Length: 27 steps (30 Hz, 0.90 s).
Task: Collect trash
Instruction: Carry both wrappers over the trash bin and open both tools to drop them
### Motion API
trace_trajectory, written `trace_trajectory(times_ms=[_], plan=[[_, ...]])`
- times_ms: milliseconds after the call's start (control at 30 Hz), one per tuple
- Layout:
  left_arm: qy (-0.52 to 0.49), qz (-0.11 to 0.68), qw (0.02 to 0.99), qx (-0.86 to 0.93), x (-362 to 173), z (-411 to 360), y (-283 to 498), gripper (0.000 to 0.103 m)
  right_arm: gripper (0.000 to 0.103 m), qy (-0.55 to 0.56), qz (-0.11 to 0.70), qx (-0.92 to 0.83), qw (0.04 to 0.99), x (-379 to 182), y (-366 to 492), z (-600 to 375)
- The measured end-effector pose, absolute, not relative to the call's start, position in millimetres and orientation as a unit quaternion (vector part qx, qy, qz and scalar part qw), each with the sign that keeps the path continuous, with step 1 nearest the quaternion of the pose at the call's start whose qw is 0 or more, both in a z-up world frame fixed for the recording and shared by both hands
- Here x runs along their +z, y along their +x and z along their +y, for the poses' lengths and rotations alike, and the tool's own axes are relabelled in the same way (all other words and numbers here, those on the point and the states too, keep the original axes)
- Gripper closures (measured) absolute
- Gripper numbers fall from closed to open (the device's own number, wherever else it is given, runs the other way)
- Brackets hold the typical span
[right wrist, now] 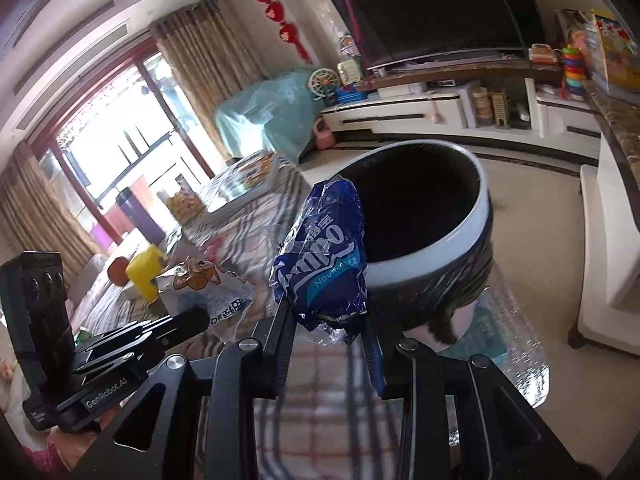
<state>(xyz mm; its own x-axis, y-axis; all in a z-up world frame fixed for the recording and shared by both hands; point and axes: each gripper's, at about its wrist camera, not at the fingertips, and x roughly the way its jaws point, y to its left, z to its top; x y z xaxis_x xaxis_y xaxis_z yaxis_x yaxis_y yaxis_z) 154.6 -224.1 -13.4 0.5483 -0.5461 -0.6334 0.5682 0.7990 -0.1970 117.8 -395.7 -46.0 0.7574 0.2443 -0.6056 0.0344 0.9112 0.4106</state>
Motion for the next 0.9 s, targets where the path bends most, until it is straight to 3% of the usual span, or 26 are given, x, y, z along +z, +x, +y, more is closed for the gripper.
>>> trace_trajectory(times_ms=[800, 867, 900], plan=[[0.022, 0.380, 0.863, -0.332, -10, -299, 231, 0.100, 0.070, 0.194, 0.370, 0.021, 0.909, -43, 192, -453], [0.021, 0.382, 0.864, -0.329, -11, -300, 235, 0.098, 0.068, 0.192, 0.372, 0.019, 0.908, -45, 196, -455], [0.022, 0.384, 0.863, -0.328, -12, -300, 237, 0.092, 0.067, 0.193, 0.373, 0.017, 0.907, -45, 198, -456]])
